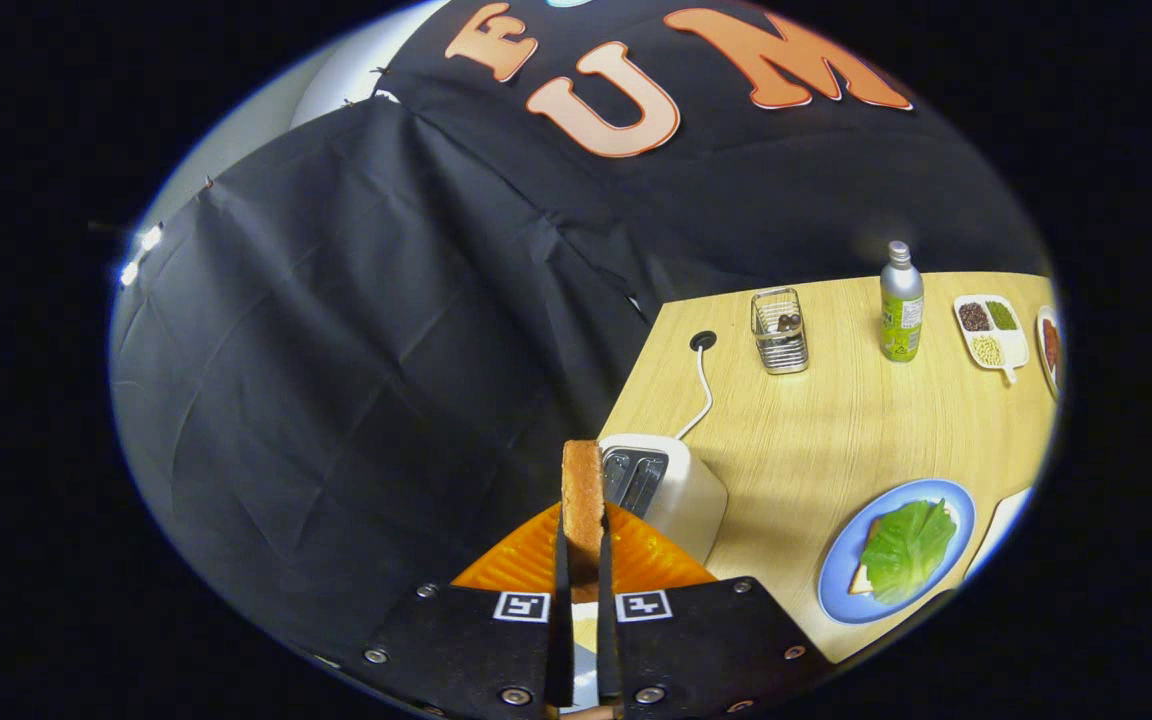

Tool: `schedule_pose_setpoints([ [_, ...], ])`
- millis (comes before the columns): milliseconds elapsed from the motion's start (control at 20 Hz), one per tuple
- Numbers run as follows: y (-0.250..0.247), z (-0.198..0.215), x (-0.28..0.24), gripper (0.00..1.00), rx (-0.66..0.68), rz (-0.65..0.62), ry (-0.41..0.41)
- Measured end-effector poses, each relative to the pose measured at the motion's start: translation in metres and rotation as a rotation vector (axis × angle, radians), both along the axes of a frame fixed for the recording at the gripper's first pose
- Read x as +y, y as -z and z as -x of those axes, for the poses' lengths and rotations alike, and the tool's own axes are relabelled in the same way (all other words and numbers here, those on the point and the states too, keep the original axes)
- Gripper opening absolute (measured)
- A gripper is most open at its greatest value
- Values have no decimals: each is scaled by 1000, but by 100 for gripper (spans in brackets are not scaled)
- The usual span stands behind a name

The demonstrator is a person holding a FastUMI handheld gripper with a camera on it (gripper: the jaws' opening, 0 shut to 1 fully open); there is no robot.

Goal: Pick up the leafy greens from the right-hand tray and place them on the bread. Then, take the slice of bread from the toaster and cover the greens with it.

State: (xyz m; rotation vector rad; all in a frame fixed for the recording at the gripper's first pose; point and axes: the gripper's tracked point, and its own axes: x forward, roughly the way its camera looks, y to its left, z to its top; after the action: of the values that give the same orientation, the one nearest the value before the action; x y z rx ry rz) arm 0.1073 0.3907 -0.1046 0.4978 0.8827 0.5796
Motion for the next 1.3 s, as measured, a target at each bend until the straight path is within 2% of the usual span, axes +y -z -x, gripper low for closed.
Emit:
schedule_pose_setpoints([
  [700, 17, 16, -123, 9, 18, -111, 162],
  [1300, 53, 25, -185, 9, 39, -202, 246],
])
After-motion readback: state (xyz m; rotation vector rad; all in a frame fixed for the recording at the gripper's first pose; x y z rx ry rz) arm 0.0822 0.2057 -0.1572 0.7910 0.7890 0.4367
